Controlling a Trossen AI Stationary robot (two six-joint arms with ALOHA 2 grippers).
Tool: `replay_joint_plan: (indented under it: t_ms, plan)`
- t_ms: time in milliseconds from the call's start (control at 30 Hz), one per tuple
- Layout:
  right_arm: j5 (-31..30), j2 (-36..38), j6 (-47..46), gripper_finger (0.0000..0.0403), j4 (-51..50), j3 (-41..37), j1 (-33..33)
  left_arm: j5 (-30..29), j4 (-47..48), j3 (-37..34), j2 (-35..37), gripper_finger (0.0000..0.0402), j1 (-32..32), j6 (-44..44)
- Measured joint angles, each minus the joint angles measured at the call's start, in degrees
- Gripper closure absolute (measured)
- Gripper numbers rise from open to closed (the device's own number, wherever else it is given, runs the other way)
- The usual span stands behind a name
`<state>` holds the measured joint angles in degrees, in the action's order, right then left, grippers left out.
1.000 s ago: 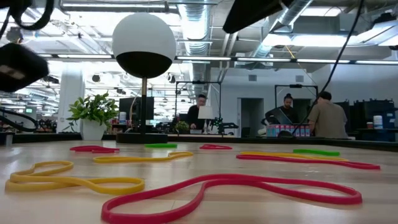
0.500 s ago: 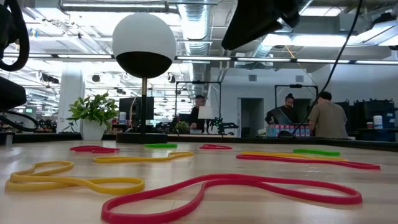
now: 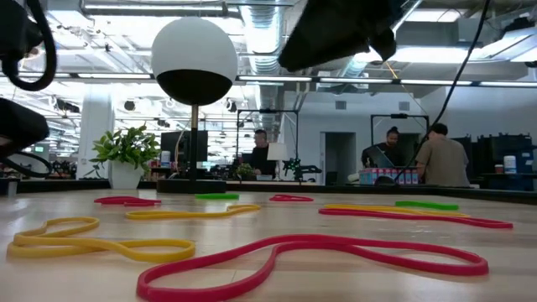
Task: Pick and place items into bin
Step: Put the blue rubber band into the black bin
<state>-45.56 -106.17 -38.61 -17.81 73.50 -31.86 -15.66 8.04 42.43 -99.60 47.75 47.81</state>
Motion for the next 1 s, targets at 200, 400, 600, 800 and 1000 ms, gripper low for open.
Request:
replay_joint_plan:
  t_ms: [200,400,600,800,1000]
  plan:
    - [6.8,-1.0,3.9,0.0344,5.8,-0.1,0.8,-3.4,0.1,-0.1,0.1,0.0393,0.5,0.0]
    - [11.7,-5.6,10.7,0.0344,10.7,-0.4,2.6,-4.9,2.8,2.9,0.9,0.0399,0.5,-3.6]
    - [23.5,-11.5,15.7,0.0331,20.8,2.1,6.2,-10.9,10.6,8.3,1.6,0.0401,-0.1,-6.4]
    - [26.9,-14.0,23.0,0.0301,30.9,4.8,6.8,-16.4,18.8,13.0,2.3,0.0401,-0.4,-6.4]
    - [30.7,-17.2,23.7,0.0253,33.3,7.1,7.3,-22.0,18.3,16.5,2.3,0.0401,-0.5,-8.6]
